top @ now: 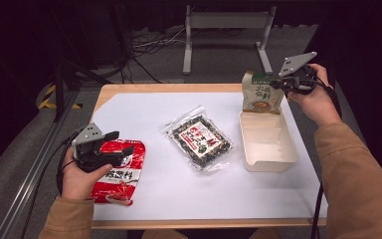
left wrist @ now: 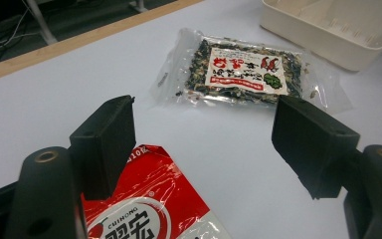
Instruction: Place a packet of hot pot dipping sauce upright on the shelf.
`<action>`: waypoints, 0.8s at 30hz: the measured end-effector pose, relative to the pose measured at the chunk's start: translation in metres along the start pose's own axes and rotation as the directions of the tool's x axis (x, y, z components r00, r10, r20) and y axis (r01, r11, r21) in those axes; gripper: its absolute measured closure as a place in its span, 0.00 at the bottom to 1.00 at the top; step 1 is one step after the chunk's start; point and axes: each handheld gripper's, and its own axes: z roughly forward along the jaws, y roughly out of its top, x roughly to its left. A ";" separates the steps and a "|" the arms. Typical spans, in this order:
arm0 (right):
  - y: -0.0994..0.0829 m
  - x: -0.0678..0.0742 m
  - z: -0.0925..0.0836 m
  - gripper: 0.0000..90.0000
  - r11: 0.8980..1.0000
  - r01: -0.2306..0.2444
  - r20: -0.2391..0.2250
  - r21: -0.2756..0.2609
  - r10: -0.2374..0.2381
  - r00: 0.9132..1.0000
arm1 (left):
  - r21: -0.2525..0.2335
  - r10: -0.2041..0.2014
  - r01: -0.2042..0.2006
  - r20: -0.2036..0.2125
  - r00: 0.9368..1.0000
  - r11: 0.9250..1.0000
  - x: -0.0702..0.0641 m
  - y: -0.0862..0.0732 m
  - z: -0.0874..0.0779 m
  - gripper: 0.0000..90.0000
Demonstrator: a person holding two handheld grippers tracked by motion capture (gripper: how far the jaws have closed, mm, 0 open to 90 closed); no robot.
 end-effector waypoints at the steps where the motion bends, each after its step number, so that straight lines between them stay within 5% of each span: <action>1: 0.000 0.000 0.002 0.99 1.000 0.000 -0.002 0.001 0.000 1.000 | -0.001 -0.001 0.001 0.000 1.000 1.000 0.000 0.000 0.000 0.29; 12: -0.006 0.002 0.017 0.99 1.000 0.002 -0.014 0.021 -0.002 1.000 | 0.003 0.003 -0.003 0.002 1.000 1.000 0.000 0.000 0.001 0.29; 24: -0.021 0.006 0.028 0.99 0.999 -0.045 -0.036 0.018 0.046 0.998 | 0.010 0.010 -0.010 0.003 1.000 1.000 0.000 0.000 0.002 0.29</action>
